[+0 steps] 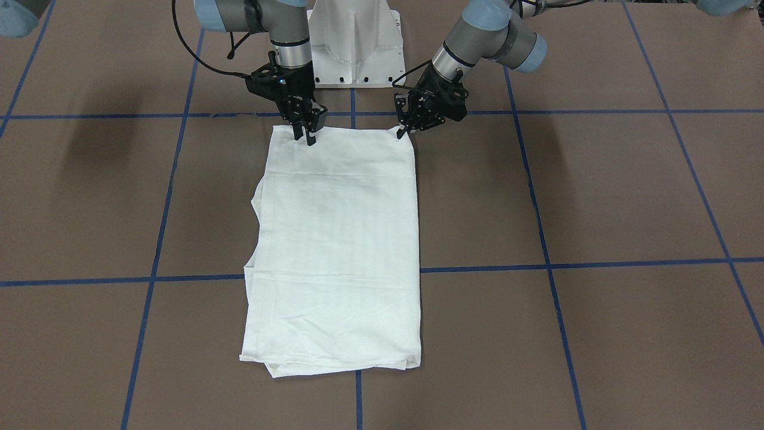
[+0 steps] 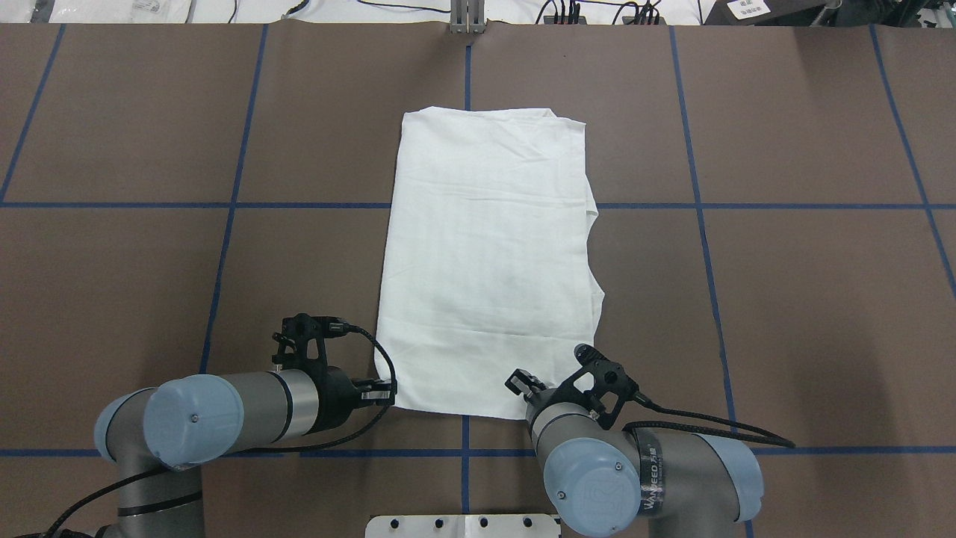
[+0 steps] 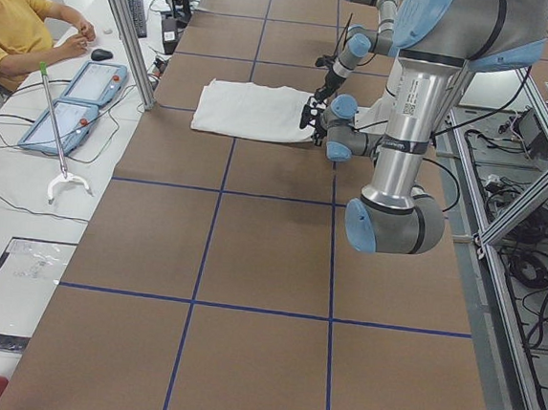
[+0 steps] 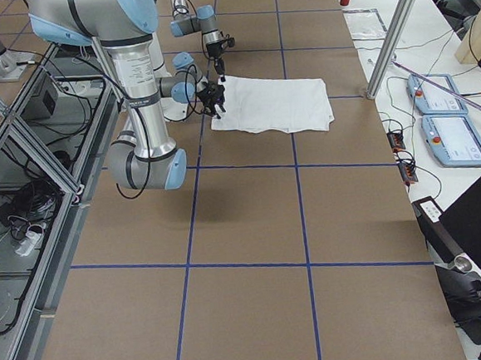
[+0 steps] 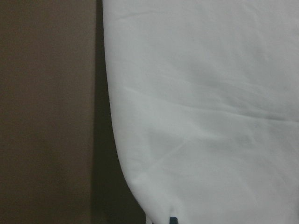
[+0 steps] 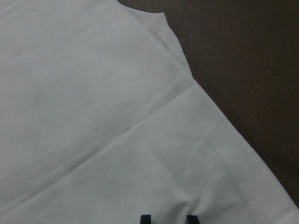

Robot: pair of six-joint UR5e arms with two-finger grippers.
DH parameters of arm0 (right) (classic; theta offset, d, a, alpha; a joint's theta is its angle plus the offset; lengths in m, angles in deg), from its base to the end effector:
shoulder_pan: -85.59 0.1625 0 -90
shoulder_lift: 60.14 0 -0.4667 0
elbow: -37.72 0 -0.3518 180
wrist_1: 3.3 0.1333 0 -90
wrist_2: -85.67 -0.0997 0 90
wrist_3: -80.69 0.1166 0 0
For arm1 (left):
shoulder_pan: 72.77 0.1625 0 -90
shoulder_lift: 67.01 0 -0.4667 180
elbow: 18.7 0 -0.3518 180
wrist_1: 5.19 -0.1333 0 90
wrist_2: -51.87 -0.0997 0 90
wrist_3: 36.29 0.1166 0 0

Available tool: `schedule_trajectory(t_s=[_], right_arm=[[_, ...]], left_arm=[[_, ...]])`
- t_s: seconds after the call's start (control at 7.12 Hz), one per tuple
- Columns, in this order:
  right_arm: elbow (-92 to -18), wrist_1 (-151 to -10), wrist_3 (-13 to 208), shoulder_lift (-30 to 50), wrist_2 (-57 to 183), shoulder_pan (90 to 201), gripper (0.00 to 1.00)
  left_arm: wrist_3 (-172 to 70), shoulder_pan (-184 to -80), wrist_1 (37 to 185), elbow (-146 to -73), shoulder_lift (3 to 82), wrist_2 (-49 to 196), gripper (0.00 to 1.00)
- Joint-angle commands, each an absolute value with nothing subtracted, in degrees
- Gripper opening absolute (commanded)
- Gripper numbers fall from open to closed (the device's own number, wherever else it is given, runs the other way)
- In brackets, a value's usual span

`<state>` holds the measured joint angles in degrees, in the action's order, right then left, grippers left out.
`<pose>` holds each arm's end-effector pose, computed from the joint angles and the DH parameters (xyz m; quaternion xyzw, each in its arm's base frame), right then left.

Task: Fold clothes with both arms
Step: 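Lower both grippers and grasp the near edge corners of the shirt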

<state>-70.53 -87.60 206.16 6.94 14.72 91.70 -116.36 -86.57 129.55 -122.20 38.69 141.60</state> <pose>-0.5736 -0.2337 0.3634 0.0475 -0.4179 0.3827 0.8226 0.5245 -0.2667 0.3766 0.1255 0.5882 -0.0284 0.7984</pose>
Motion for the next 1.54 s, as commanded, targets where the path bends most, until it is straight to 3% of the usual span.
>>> schedule_trajectory(t_s=[0.0,0.14,0.42,1.12,1.26,1.4], right_arm=[[-71.5,-90.7,205.5,7.0,13.4,92.1,0.48],[-74.1,-95.0,204.5,7.0,11.0,92.4,0.74],[-74.0,-97.2,204.1,7.0,11.2,91.8,0.99],[-69.5,-96.6,204.2,4.5,11.4,91.5,0.94],[-69.2,-96.5,204.2,4.5,11.4,91.5,0.89],[-69.3,-96.5,204.4,4.2,11.4,91.5,0.71]], left_arm=[[-116.4,-86.6,129.5,-122.3,38.7,141.6,0.0],[-116.4,-86.7,129.5,-122.3,38.6,141.6,0.0],[-116.4,-86.6,129.5,-122.3,38.6,141.6,0.0],[-116.4,-86.7,129.5,-122.5,38.4,141.5,0.0],[-116.4,-86.7,129.5,-122.6,38.5,141.5,0.0],[-116.4,-86.7,129.5,-122.6,38.4,141.5,0.0]])
